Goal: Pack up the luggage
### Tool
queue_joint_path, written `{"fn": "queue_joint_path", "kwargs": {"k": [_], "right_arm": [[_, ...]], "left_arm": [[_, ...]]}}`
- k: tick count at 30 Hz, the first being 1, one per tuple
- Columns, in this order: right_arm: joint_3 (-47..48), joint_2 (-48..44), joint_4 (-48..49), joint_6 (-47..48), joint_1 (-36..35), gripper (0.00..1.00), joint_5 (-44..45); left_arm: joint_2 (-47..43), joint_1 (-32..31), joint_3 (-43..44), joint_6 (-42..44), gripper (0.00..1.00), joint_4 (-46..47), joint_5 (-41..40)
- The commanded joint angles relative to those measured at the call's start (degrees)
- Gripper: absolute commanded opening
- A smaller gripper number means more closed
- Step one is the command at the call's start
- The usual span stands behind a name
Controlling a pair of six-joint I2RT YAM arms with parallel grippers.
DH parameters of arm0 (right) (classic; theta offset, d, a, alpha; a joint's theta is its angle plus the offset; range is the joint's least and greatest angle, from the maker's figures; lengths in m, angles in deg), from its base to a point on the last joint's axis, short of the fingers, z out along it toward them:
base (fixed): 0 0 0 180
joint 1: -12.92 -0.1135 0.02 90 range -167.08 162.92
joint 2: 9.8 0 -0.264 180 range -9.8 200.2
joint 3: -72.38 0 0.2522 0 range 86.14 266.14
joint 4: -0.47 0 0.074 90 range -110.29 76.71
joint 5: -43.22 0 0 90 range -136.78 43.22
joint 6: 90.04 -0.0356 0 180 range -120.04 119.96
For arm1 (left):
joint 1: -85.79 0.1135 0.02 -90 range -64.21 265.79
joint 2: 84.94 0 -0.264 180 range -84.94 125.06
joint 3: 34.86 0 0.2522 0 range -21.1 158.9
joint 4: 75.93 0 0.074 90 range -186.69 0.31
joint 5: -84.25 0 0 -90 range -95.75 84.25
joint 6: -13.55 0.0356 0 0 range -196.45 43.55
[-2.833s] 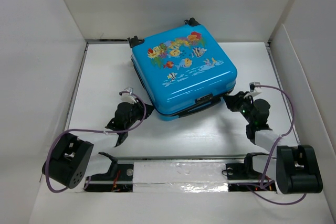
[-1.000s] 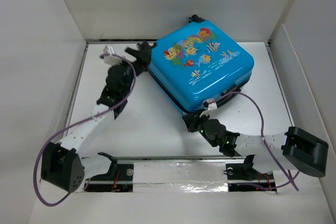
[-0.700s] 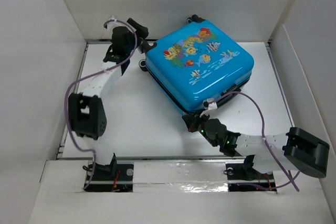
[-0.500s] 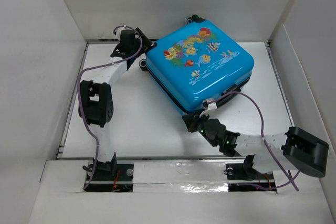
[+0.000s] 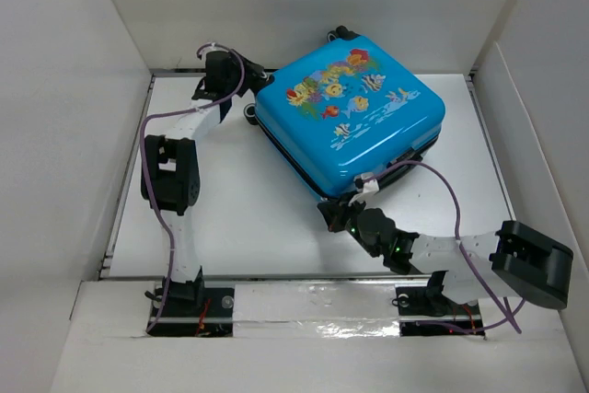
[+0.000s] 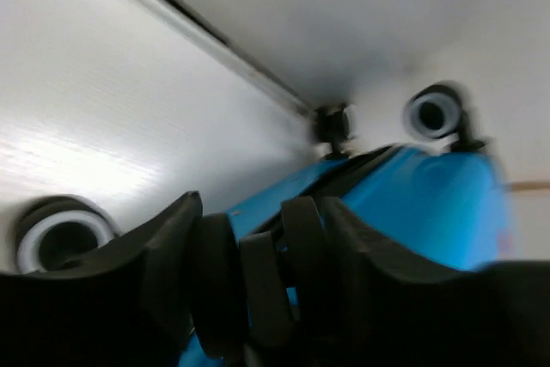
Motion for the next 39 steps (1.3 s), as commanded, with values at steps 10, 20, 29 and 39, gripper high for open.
{"fn": "queue_joint_path", "kwargs": {"k": [10,20,29,39], "right_arm": [[-0.9,-14.7,-7.9,2.3,6.5,0.00,-4.9],[3.3,-23.2,-20.7,8.3,14.3,0.00,-8.3],[4.6,-21.4,-17.4,9.3,11.9,0.00,-11.2],[10.6,-35.9,-37.3,13.8,13.4,0.00,-9.7]], "left_arm": [[-15.5,-0.5,-33.1,-8.2,0.00,35.7,7.2],[-36.1,-12.7,-66.0,-4.1,0.00,49.2,3.2],[-45.8,-23.3,-74.8,-5.7,0.00,46.4,2.1],[-57.4,-16.7,-63.8,-2.0,0.00,35.9,-3.6]]}}
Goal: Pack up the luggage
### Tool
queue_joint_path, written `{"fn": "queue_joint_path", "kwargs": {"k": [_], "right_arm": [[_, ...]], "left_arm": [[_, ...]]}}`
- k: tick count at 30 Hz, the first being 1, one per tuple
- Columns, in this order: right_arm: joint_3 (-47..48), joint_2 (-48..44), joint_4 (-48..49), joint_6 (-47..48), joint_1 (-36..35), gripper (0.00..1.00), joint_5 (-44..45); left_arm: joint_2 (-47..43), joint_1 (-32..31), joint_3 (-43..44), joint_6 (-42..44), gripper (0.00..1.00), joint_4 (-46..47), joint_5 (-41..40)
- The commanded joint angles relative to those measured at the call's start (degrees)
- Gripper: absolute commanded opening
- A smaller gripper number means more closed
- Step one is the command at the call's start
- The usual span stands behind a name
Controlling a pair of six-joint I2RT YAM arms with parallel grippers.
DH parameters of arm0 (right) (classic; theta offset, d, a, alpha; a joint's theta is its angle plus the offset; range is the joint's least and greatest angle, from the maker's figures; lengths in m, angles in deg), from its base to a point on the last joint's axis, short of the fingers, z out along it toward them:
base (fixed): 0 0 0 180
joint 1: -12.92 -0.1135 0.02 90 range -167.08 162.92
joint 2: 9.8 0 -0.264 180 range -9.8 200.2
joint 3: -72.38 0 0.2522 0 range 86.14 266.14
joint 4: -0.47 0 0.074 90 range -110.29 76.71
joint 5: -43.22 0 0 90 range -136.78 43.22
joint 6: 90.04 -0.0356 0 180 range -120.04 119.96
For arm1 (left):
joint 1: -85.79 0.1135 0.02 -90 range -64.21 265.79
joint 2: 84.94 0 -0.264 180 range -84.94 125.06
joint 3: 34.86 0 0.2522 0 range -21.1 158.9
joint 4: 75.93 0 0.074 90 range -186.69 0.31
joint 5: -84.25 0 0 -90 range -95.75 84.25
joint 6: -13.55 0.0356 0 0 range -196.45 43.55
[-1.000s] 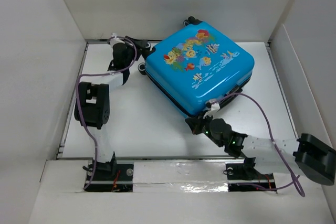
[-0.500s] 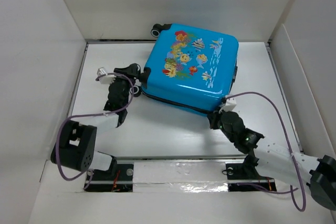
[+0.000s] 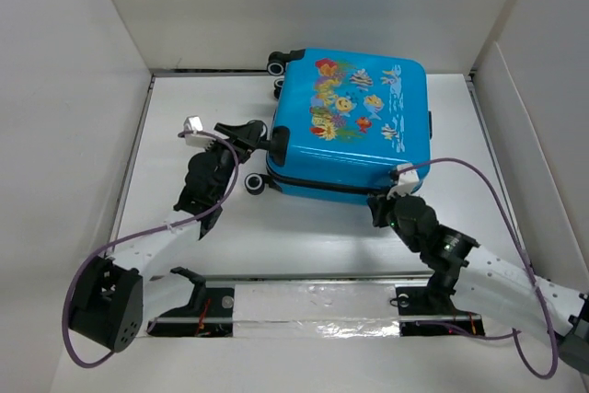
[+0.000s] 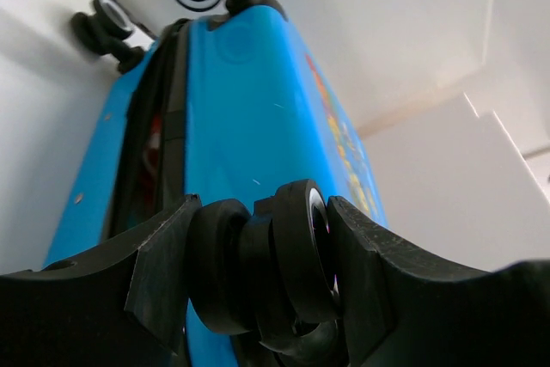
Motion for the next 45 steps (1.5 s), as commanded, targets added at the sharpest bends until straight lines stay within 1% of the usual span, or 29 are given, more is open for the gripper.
{"fn": "queue_joint_path", "kwargs": {"k": [1,2,4,5,6,8,9,10,12,13,14,16,17,21,23,26,27,29,30,32,33,34,36,37,39,41,42,44,45], "right_arm": [[6.3,-4.9,9.7,0.5,3.0,0.00,-10.9],[6.0,-3.2,10.7,-0.5,3.8,0.00,-13.3],[3.7,0.3,17.1,-2.4,3.3,0.00,-17.8],[2.9,2.4,20.3,-4.3,2.2,0.00,-18.4],[2.2,7.4,27.2,-4.9,0.7,0.00,-17.9],[2.6,13.5,32.8,-5.7,-4.0,0.00,-16.5],[4.3,20.1,34.4,-5.4,-5.2,0.00,-16.8],[8.6,23.2,34.7,-4.8,-7.6,0.00,-17.0],[12.7,29.2,38.2,-3.7,-9.9,0.00,-17.1],[14.6,34.4,39.2,-3.3,-10.8,0.00,-17.7],[18.6,36.9,40.0,-2.4,-12.2,0.00,-18.2],[22.3,41.6,41.9,-2.0,-13.0,0.00,-19.3],[25.0,46.0,42.9,-2.5,-13.0,0.00,-19.3],[27.7,54.6,54.0,-5.6,-13.0,0.00,-22.4],[28.2,55.6,52.3,-5.7,-13.0,0.00,-23.5],[23.6,52.0,52.7,-5.4,-11.9,0.00,-23.2],[21.6,48.0,52.8,-5.5,-11.1,0.00,-24.8],[14.8,43.2,52.5,-5.8,-8.6,0.00,-27.0],[12.5,40.4,50.9,-6.5,-7.4,0.00,-29.1],[6.6,31.2,48.2,-6.9,-4.5,0.00,-30.6],[5.3,28.0,46.2,-7.1,-3.6,0.00,-30.9],[4.6,21.9,39.7,-6.9,-3.0,0.00,-31.5],[3.7,16.3,32.1,-6.0,-1.7,0.00,-30.9],[3.5,13.9,26.1,-5.8,-1.7,0.00,-30.5],[1.6,6.9,21.8,-6.1,-1.0,0.00,-29.6],[-0.7,0.1,18.9,-6.5,-0.4,0.00,-25.8],[-3.3,-1.9,18.9,-7.5,-0.4,0.00,-24.1],[-5.4,-5.2,19.6,-8.4,0.3,0.00,-21.7],[-7.0,-7.2,20.1,-9.0,0.8,0.00,-20.4]], "left_arm": [[-0.4,-2.7,6.4,4.3,0.00,-2.4,11.9],[0.3,-2.7,6.7,4.0,0.00,-2.4,12.2],[1.6,-2.7,5.9,3.6,0.00,-1.4,13.0],[2.8,-2.7,5.2,3.5,0.00,-0.6,13.5],[3.5,-2.7,4.6,3.0,0.00,-0.5,13.8],[5.1,-2.7,2.2,2.3,0.00,1.6,15.8],[5.5,-3.2,1.4,2.0,0.00,1.7,16.1],[6.0,-3.2,0.1,2.0,0.00,1.6,16.3],[6.2,-3.2,-1.4,2.0,0.00,1.9,17.2],[6.1,-2.7,-2.3,2.3,0.00,1.9,17.5],[5.6,-2.7,-2.8,2.5,0.00,1.1,17.7],[4.3,-2.2,-3.1,4.6,0.00,-0.8,17.6],[2.8,-2.2,-2.9,5.7,0.00,-3.7,16.4],[-0.7,-0.4,-3.0,10.0,0.00,-9.1,12.5],[-1.5,0.9,-2.9,12.2,0.00,-10.4,13.5],[-1.3,0.9,-2.6,14.7,0.00,-11.7,14.7],[-0.8,0.3,-2.9,15.1,0.00,-10.7,15.8],[1.2,-2.6,-2.7,15.7,0.00,-9.9,15.4],[2.0,-5.6,-2.2,15.7,0.00,-9.5,15.1],[5.2,-8.7,-1.7,14.2,0.00,-5.7,15.3],[6.4,-10.5,-1.5,13.4,0.00,-4.5,15.3],[7.8,-14.1,-0.6,11.4,0.00,-3.5,15.1],[12.1,-18.2,0.4,9.0,0.00,-0.1,13.1],[13.7,-22.0,2.3,7.9,0.00,1.0,12.1],[18.6,-24.6,5.3,5.6,0.00,2.8,10.4],[22.1,-25.8,10.6,6.3,0.00,2.1,11.0],[22.6,-25.8,12.2,6.9,0.14,1.1,11.1],[21.7,-23.5,14.3,8.7,0.36,-2.4,9.1],[19.9,-22.2,13.9,11.0,0.54,-5.3,6.9]]}}
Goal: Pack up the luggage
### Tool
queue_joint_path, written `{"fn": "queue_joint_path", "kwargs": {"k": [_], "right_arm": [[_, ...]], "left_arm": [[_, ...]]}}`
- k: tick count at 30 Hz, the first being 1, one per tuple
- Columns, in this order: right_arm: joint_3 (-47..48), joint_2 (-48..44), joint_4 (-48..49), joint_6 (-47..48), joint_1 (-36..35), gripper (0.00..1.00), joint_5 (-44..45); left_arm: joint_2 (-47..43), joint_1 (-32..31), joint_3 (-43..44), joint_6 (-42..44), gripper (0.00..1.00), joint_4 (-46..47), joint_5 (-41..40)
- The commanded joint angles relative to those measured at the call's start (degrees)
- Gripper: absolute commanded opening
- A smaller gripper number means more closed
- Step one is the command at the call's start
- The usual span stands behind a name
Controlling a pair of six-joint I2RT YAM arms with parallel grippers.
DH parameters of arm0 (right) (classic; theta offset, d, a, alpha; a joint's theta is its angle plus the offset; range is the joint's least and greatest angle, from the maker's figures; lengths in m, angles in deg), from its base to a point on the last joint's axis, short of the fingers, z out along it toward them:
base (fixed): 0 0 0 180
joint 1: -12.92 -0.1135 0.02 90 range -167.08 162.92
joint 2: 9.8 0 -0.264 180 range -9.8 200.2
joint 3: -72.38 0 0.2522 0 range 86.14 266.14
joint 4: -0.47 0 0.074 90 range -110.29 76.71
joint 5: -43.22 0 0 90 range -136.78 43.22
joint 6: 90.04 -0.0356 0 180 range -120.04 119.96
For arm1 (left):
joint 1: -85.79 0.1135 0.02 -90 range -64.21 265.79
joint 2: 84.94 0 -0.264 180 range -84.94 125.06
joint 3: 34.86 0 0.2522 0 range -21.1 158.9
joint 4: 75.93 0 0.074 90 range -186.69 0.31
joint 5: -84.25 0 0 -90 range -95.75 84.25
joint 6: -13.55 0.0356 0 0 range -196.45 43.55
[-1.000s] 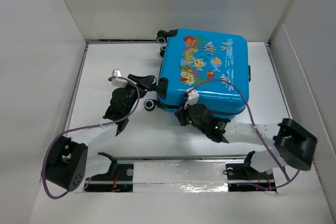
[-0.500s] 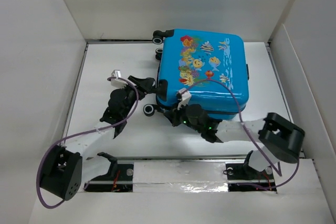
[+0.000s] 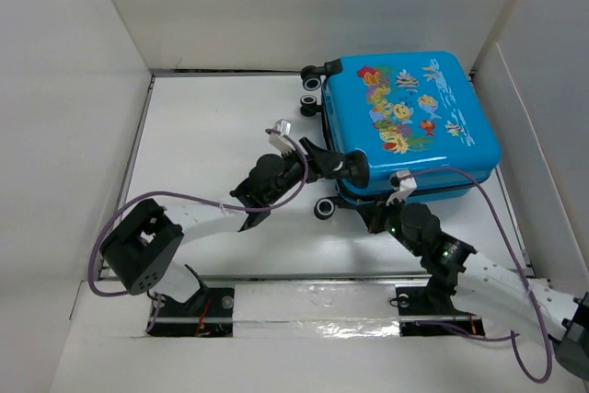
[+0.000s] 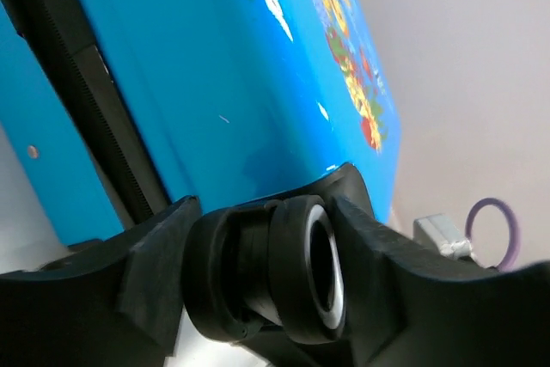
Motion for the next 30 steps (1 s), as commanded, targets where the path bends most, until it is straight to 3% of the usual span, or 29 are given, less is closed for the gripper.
{"fn": "queue_joint_path", "kwargs": {"k": [1,3,6,9,11,16,18,26,30], "right_arm": [[-0.8,-5.4,9.6,-4.0,-1.7,0.00,-6.5],[-1.0,-6.3,8.0,-3.1,-1.1,0.00,-6.1],[0.3,-7.0,4.8,-1.3,0.5,0.00,-7.6],[1.7,-7.7,2.7,-0.4,1.1,0.00,-8.7],[1.4,-7.8,3.1,-0.4,1.1,0.00,-9.4],[0.4,-6.0,6.7,-0.7,1.6,0.00,-11.6],[0.4,-5.0,7.5,-0.5,1.6,0.00,-11.7],[0.6,-3.3,8.8,0.1,1.6,0.00,-13.6],[0.3,-3.0,9.7,-0.1,2.1,0.00,-13.9]], "left_arm": [[-0.8,2.4,2.1,10.0,0.60,-9.0,-0.1],[-4.6,8.9,0.3,8.4,0.72,-11.6,-5.1],[-6.4,17.7,-1.2,3.8,0.79,-8.0,-3.3],[0.1,21.6,6.5,4.3,0.84,-10.6,0.0],[8.8,24.8,16.7,6.3,0.84,-12.1,8.6],[25.2,26.6,43.2,14.6,0.82,-21.8,16.7],[29.4,26.6,47.8,19.5,0.81,-26.5,18.7],[33.7,26.6,55.7,23.5,0.83,-30.9,20.3],[34.5,26.6,55.0,22.8,0.81,-28.4,22.4]]}}
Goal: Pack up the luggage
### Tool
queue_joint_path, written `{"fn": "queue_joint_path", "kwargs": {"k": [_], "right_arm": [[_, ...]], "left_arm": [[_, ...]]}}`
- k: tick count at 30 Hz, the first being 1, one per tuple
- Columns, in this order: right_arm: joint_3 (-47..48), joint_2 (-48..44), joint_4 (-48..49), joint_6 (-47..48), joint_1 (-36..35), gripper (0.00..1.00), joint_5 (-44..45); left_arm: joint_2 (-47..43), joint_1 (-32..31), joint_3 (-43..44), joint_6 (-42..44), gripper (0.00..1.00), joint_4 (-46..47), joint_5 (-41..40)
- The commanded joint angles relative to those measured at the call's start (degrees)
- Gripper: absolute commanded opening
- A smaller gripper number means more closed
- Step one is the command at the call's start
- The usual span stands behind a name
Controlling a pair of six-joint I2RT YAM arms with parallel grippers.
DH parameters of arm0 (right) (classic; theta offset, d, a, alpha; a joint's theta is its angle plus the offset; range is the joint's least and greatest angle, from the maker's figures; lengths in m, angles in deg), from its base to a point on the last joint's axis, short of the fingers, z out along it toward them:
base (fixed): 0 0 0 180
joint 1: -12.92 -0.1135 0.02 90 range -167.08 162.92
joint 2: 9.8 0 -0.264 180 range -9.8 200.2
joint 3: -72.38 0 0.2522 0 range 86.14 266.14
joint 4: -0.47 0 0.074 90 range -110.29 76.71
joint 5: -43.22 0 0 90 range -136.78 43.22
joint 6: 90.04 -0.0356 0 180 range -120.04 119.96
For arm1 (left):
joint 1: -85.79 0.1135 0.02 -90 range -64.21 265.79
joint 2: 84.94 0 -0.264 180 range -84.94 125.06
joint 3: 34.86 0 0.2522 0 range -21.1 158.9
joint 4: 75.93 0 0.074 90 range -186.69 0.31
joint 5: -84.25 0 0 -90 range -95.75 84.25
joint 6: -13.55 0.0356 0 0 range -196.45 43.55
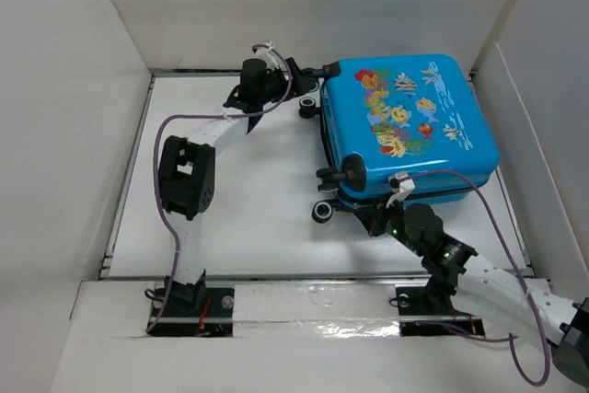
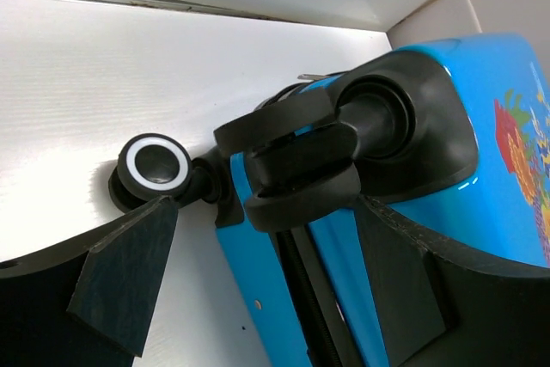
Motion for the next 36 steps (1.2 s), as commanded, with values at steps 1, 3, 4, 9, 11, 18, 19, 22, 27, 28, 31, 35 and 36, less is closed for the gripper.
{"fn": "queue_joint_path", "kwargs": {"k": [1,3,4,9,11,18,19,22,27,28,31,35,36], "right_arm": [[2.7,-0.2,8.8,0.0,-0.5,0.00,-7.3],[2.6,0.1,8.9,-0.1,-0.5,0.00,-7.4],[2.6,0.1,8.9,0.0,-0.5,0.00,-7.6],[2.6,0.0,9.1,0.0,-0.5,0.00,-7.9],[2.7,0.4,9.5,0.0,-0.5,0.00,-8.2],[2.9,1.7,9.4,0.0,-0.5,0.00,-8.9],[2.8,1.6,9.6,0.0,-0.5,0.00,-8.8],[2.6,1.6,9.6,-0.1,-0.5,0.00,-8.5],[2.4,1.5,9.5,-0.1,-0.5,0.00,-8.5],[2.3,1.5,9.4,-0.2,-0.5,0.00,-8.5],[2.3,1.1,9.1,-0.3,-0.5,0.00,-8.4],[1.7,0.1,9.0,-0.7,-0.5,0.00,-7.2],[1.5,-0.1,9.0,-0.7,-0.5,0.00,-6.9]], "left_arm": [[0.0,-0.5,1.9,1.4,0.82,2.1,3.2],[0.3,-0.5,1.8,0.7,0.81,3.4,3.5],[0.6,-0.5,2.1,0.3,0.81,4.0,3.9],[3.4,-0.5,5.2,-2.2,0.79,4.7,5.1],[4.6,-0.5,6.3,-3.1,0.78,5.6,5.9],[5.3,-1.1,6.3,-6.2,0.78,11.2,6.5],[5.3,-1.1,6.0,-6.9,0.78,12.0,6.5],[4.4,-1.1,4.4,-8.9,0.77,16.3,7.5],[3.6,-1.1,3.3,-11.7,0.69,19.1,6.9],[4.0,-1.1,3.9,-11.8,0.67,18.5,7.0],[5.6,-1.1,5.9,-12.4,0.60,17.0,7.2],[7.0,-1.1,5.7,-13.9,0.52,18.2,7.3],[7.1,-1.1,5.7,-14.2,0.43,18.6,7.3]]}}
